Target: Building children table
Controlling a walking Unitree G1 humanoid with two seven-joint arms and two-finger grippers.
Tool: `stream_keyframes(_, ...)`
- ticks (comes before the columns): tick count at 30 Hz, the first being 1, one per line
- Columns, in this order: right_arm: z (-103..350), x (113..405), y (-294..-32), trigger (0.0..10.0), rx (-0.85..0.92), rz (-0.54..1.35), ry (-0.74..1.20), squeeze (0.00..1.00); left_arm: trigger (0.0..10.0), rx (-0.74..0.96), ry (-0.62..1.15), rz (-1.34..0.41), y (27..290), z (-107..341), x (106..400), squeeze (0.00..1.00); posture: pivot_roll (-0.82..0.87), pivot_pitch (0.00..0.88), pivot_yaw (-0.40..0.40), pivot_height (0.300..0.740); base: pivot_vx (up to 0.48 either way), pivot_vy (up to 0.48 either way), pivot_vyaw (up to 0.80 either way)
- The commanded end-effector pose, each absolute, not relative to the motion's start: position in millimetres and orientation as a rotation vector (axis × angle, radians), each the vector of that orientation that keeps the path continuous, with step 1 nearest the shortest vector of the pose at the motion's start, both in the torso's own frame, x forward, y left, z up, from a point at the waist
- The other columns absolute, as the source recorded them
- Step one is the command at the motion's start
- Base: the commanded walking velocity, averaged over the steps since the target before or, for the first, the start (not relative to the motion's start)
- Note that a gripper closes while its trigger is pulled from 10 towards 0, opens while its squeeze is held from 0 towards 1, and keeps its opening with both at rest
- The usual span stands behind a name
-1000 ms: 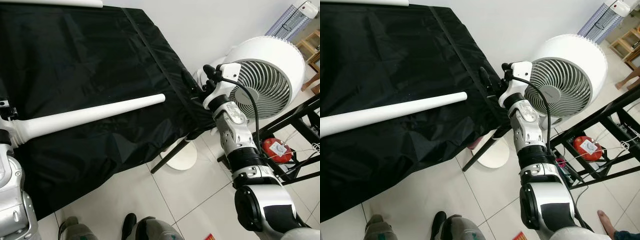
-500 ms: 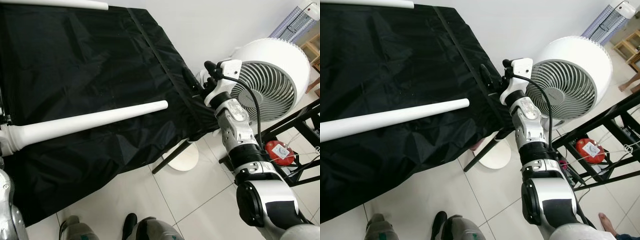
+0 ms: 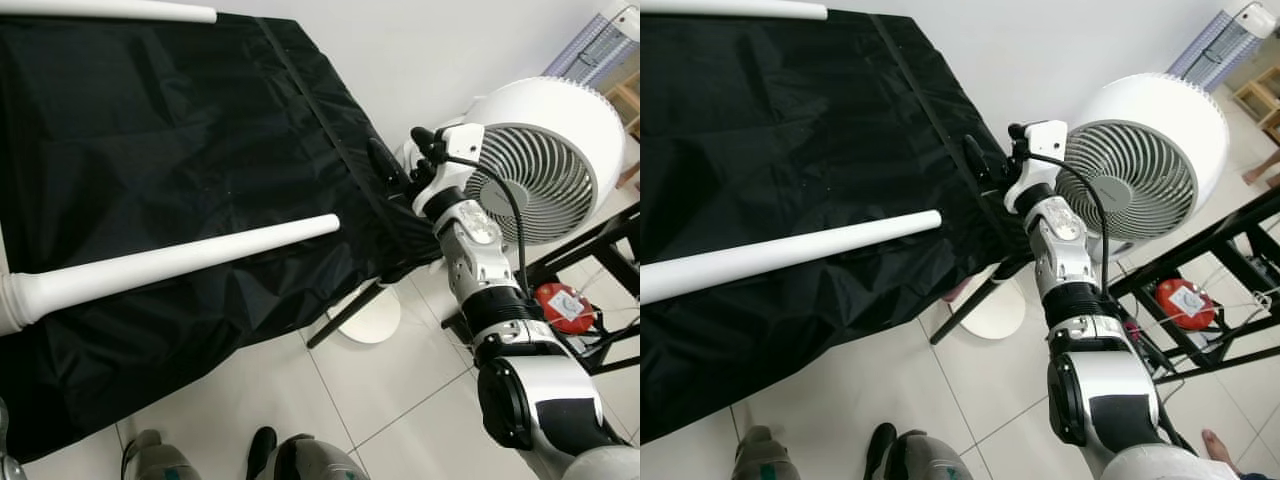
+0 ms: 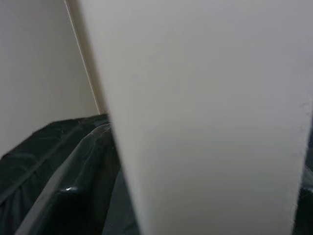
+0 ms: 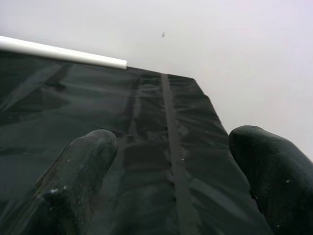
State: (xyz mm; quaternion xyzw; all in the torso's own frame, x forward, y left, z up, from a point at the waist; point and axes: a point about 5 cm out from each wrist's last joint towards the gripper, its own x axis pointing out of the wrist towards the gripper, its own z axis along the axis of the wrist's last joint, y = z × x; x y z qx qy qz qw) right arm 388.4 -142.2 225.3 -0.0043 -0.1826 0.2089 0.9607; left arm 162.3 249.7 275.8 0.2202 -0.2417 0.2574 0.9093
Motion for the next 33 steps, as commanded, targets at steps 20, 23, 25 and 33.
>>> stream_keyframes(20,210,383,-149,10.0,-0.101,0.474,-0.35,0.0,10.0,0.609,-0.426,0.483,242,255,150,0.0,0.32,0.169,-0.22,0.74,0.0,0.0,0.0)
stream_keyframes(23,209,383,-148,10.0,-0.101,0.476,-0.348,0.0,10.0,0.612,-0.426,0.504,241,254,147,0.0,0.33,0.168,-0.225,0.74,0.0,0.0,0.0)
stream_keyframes(25,209,384,-147,10.0,-0.101,0.48,-0.347,0.0,10.0,0.617,-0.43,0.523,241,254,144,0.0,0.33,0.167,-0.226,0.74,0.0,0.0,0.0)
stream_keyframes(33,209,388,-131,10.0,-0.093,0.526,-0.337,0.0,10.0,0.616,-0.428,0.581,230,248,125,0.0,0.38,0.157,-0.244,0.74,0.0,0.0,0.0)
